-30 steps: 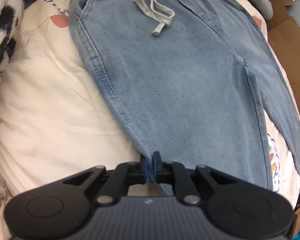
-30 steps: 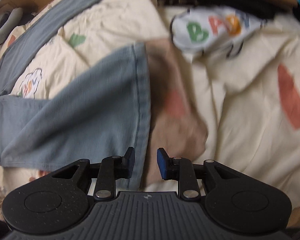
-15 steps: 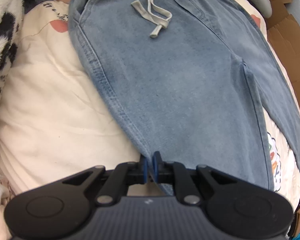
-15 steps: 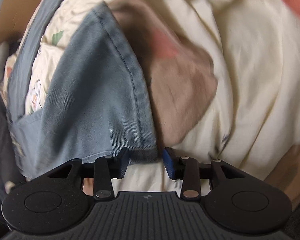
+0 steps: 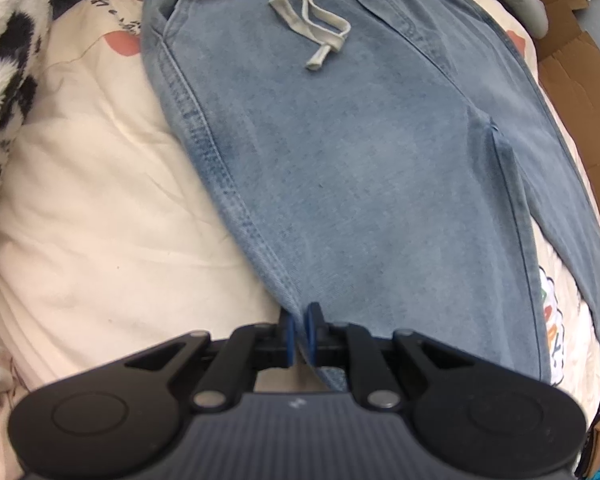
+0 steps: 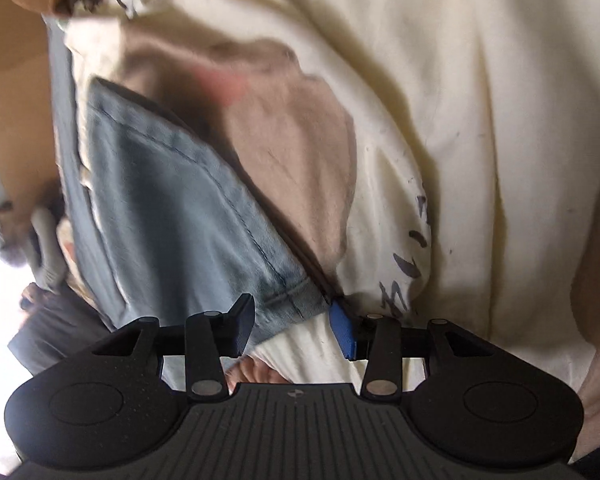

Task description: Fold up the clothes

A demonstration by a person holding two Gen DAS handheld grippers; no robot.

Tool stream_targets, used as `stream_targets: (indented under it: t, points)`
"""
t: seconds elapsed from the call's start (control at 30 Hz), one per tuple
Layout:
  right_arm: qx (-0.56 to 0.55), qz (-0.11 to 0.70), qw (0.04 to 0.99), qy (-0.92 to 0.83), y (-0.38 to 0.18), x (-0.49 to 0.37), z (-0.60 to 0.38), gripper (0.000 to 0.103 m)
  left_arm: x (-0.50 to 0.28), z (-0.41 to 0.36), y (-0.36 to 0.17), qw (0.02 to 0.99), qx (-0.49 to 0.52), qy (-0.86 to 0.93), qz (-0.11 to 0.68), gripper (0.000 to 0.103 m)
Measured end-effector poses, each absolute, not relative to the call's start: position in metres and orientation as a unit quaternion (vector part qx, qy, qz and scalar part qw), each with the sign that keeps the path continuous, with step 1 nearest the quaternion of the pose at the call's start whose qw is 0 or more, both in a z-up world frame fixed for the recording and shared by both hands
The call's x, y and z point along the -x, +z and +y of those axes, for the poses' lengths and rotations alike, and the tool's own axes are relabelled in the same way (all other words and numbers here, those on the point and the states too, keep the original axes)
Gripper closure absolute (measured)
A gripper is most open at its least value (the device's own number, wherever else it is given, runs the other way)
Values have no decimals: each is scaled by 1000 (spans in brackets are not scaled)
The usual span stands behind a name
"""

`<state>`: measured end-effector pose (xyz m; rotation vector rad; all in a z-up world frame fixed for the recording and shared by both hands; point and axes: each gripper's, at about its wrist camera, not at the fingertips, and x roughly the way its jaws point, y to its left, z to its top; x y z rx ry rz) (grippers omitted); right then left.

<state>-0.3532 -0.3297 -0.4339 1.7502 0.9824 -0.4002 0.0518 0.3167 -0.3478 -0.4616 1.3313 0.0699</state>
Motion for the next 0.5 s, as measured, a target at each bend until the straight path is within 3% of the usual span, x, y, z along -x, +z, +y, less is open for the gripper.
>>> stream_targets:
  t: [0.5]
  points:
    - [-739, 329, 582, -85, -392, 330, -341, 56, -50, 319, -350, 763, 225, 32, 605, 96]
